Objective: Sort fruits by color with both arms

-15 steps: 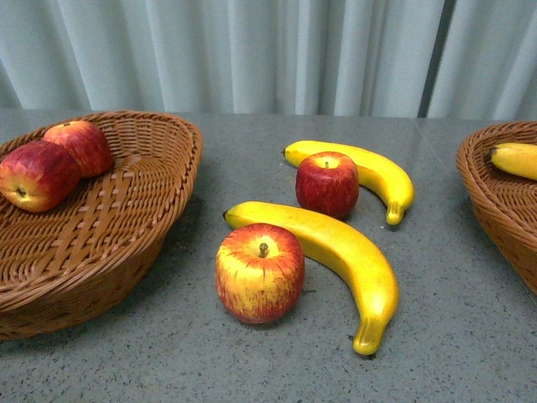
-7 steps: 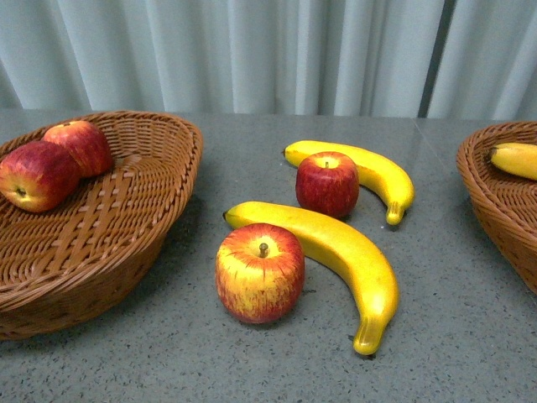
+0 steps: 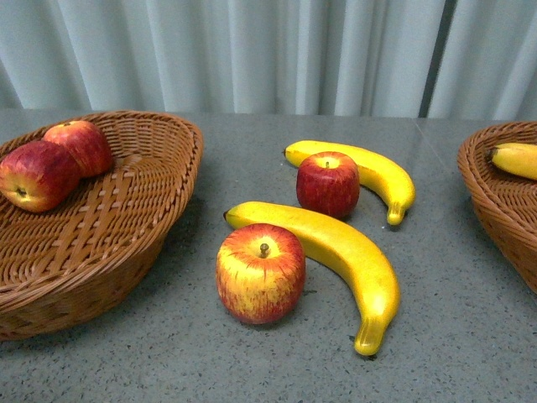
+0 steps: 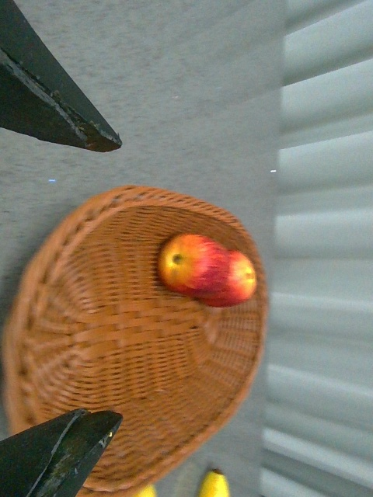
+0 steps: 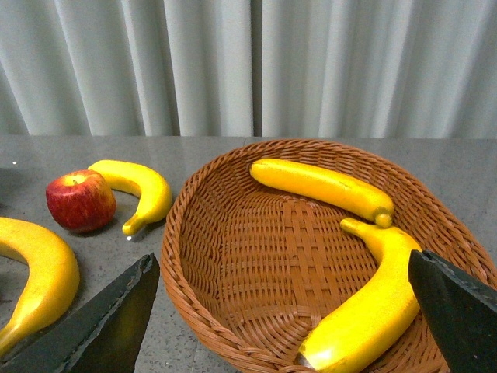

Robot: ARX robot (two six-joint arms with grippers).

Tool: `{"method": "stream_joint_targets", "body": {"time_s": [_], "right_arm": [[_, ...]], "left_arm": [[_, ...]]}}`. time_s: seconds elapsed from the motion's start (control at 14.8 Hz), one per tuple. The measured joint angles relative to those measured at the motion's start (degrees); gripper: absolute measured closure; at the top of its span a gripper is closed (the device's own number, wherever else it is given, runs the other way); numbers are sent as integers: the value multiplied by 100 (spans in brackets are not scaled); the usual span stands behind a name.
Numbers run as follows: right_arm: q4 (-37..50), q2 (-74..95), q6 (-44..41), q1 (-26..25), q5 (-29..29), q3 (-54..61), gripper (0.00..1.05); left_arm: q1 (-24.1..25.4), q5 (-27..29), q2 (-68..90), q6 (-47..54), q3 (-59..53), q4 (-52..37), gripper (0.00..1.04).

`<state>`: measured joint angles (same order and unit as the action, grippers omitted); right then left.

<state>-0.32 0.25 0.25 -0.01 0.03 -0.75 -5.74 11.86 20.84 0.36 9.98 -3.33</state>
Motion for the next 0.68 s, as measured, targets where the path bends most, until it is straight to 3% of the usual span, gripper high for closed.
{"method": "stream_joint_targets", "body": {"time_s": [0.2,0.47,0.68], "right_arm": [[7,0,-2,0,-2,0,7],[7,0,-4,0,-4,0,7],[7,0,-4,0,-2,0,7]], "left_arm": [[-675,-901,2498,420,1196,-1766,7],[-1792,-1598,5268,791,2811,-1554,7],[-2162,-1650,6481,758,3344,-1394,7]]}}
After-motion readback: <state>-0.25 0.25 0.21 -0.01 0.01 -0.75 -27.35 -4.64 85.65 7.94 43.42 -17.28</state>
